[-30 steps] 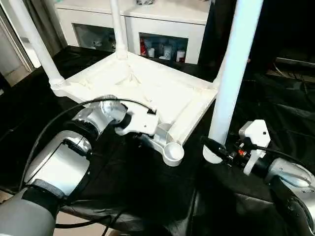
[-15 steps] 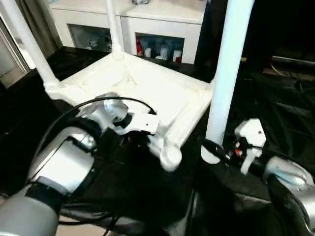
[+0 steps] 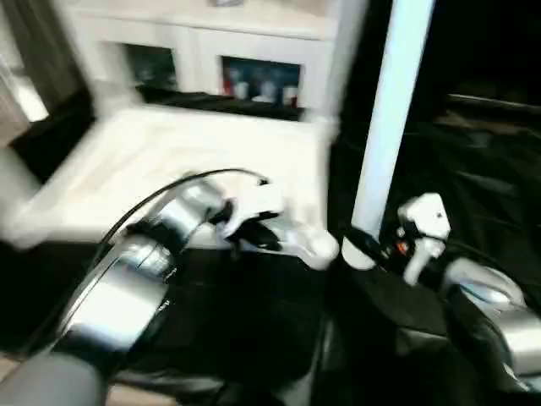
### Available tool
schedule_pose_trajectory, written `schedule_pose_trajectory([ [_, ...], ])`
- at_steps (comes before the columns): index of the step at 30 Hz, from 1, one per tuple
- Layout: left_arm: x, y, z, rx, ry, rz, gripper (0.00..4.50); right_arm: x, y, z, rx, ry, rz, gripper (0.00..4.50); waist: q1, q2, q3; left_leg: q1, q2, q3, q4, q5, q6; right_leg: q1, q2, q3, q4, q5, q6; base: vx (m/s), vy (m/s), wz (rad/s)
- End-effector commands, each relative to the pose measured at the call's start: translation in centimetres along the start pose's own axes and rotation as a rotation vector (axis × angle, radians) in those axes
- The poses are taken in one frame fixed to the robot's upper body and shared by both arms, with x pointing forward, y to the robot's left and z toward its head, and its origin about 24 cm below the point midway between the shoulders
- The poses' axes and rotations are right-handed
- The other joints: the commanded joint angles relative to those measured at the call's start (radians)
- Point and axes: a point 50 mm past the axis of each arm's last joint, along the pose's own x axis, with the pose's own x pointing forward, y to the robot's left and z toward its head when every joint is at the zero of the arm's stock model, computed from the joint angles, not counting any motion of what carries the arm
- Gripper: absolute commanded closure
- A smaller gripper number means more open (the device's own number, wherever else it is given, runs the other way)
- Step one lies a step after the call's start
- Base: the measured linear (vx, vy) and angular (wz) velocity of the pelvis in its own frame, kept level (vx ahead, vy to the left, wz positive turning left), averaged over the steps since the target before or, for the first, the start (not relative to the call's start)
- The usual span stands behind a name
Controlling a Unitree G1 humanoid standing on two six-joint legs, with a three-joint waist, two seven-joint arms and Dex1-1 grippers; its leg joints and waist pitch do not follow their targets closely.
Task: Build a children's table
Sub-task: Insert table leg to table base
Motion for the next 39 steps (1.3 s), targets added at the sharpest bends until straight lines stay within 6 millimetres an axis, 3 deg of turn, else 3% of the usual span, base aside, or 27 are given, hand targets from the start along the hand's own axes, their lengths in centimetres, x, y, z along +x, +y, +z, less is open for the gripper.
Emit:
schedule_pose_trajectory([
  [1,0.1,-1.5,-2.8,-0.014,0.027,0.030,4.48,0.3,-0.4,0.5,0.039,-0.027,-0.039,2.62,0.011,-0.013,-0.054,0.010,0.037,-0.010,-0.063,-0.189,0.058,0.036,-0.083,0.043,-0.094,-0.122,-0.253,0.000,0.000,0.00],
  [2,0.1,-2.1,-2.9,0.013,0.019,0.029,4.48,0.5,-0.4,0.5,0.061,-0.032,-0.046,2.62,0.007,-0.017,-0.052,0.006,0.040,-0.013,-0.069,-0.199,0.048,0.038,-0.081,0.043,-0.092,-0.123,-0.243,0.000,0.000,0.00],
  [3,0.1,-2.6,-2.9,0.041,0.005,0.021,4.48,0.7,-0.4,0.6,0.085,-0.038,-0.053,2.62,0.010,-0.013,-0.056,0.013,0.042,-0.013,-0.069,-0.206,0.042,0.036,-0.083,0.043,-0.090,-0.122,-0.244,0.000,0.000,0.00],
  [4,0.2,-2.9,-2.9,0.053,-0.001,0.017,4.48,0.7,-0.4,0.6,0.094,-0.041,-0.056,2.62,0.009,-0.030,-0.057,0.013,0.045,-0.013,-0.070,-0.201,0.044,0.036,-0.086,0.044,-0.086,-0.129,-0.236,0.000,0.000,0.00],
  [5,0.2,-3.4,-2.9,0.058,-0.015,0.007,4.48,0.9,-0.4,0.6,0.110,-0.042,-0.056,2.62,0.009,-0.018,-0.055,0.021,0.044,-0.008,-0.070,-0.209,0.039,0.024,-0.081,0.047,-0.092,-0.140,-0.232,0.000,0.000,0.00],
  [6,0.1,-4.2,-3.1,0.057,-0.006,-0.013,4.48,1.3,0.0,0.8,0.120,-0.043,-0.009,2.62,0.005,-0.035,-0.053,0.017,0.047,-0.008,-0.075,-0.207,0.033,0.026,-0.080,0.046,-0.089,-0.124,-0.233,0.000,0.000,0.00],
  [7,0.1,-4.3,-3.1,0.056,-0.003,-0.016,4.48,1.4,0.1,0.9,0.120,-0.044,0.001,2.62,0.007,-0.031,-0.055,0.017,0.049,-0.010,-0.075,-0.204,0.030,0.028,-0.083,0.046,-0.084,-0.116,-0.230,0.000,0.000,0.00],
  [8,0.0,-4.9,-3.3,0.058,0.006,-0.035,4.50,1.8,0.6,1.1,0.121,-0.047,0.050,2.62,0.005,-0.035,-0.054,0.020,0.047,-0.005,-0.075,-0.205,0.030,0.023,-0.080,0.048,-0.089,-0.113,-0.220,0.000,0.000,0.00],
  [10,0.0,-5.2,-3.3,0.051,0.003,-0.048,4.50,2.3,1.0,1.4,0.123,-0.055,0.099,2.62,0.005,-0.040,-0.055,0.018,0.046,-0.007,-0.076,-0.202,0.027,0.025,-0.081,0.048,-0.087,-0.107,-0.216,0.000,0.000,0.00],
  [11,0.1,-5.2,-3.4,0.039,0.001,-0.044,4.50,2.4,1.1,1.5,0.126,-0.057,0.119,2.63,0.007,-0.036,-0.054,0.022,0.045,-0.005,-0.075,-0.205,0.022,0.022,-0.081,0.049,-0.088,-0.109,-0.213,0.000,0.000,0.00],
  [12,0.1,-5.3,-3.3,0.035,0.001,-0.040,4.50,2.6,1.3,1.6,0.121,-0.055,0.139,2.63,0.007,-0.043,-0.054,0.020,0.045,-0.004,-0.075,-0.207,0.019,0.022,-0.080,0.049,-0.088,-0.116,-0.209,0.000,0.000,0.00],
  [13,0.1,-5.3,-3.3,0.035,0.001,-0.037,4.50,2.8,1.4,1.6,0.117,-0.052,0.151,2.63,0.008,-0.041,-0.054,0.021,0.045,-0.005,-0.076,-0.206,0.015,0.022,-0.082,0.050,-0.088,-0.118,-0.207,0.000,0.000,0.00],
  [16,0.3,-5.5,-3.2,-0.028,0.001,-0.067,4.50,4.0,1.7,1.3,0.121,-0.016,0.190,2.63,0.008,-0.050,-0.055,0.022,0.044,-0.004,-0.076,-0.198,0.002,0.021,-0.081,0.049,-0.087,-0.114,-0.209,0.000,0.000,0.00],
  [22,0.1,-4.9,-2.8,-0.051,0.033,-0.050,4.50,5.4,1.4,0.5,0.067,0.070,0.177,2.63,0.007,-0.053,-0.056,0.021,0.042,-0.003,-0.075,-0.185,-0.006,0.023,-0.080,0.051,-0.084,-0.072,-0.213,0.000,0.000,0.00],
  [24,0.1,-4.8,-2.6,-0.045,0.029,-0.055,4.50,5.8,1.3,0.5,0.056,0.072,0.181,2.63,0.007,-0.045,-0.055,0.022,0.042,-0.004,-0.075,-0.199,-0.014,0.023,-0.081,0.052,-0.087,-0.084,-0.211,0.000,0.000,0.00],
  [26,-0.1,-4.7,-2.3,-0.042,0.031,-0.064,4.50,6.2,1.5,0.4,0.059,0.078,0.195,2.63,0.005,-0.049,-0.057,0.022,0.042,-0.004,-0.076,-0.204,-0.019,0.025,-0.078,0.051,-0.086,-0.075,-0.214,0.000,0.000,0.00],
  [28,-0.1,-4.6,-2.3,-0.036,0.046,-0.066,4.50,6.4,1.6,0.3,0.064,0.082,0.204,2.63,0.007,-0.044,-0.058,0.023,0.042,-0.005,-0.075,-0.200,-0.017,0.025,-0.079,0.051,-0.084,-0.062,-0.217,0.000,0.000,0.00],
  [39,-0.8,-3.9,-2.4,-0.037,0.085,-0.053,4.50,5.9,2.2,0.1,0.110,0.105,0.280,2.63,0.008,-0.047,-0.058,0.024,0.043,-0.005,-0.077,-0.213,-0.014,0.027,-0.079,0.051,-0.085,-0.057,-0.223,0.000,0.000,0.00],
])
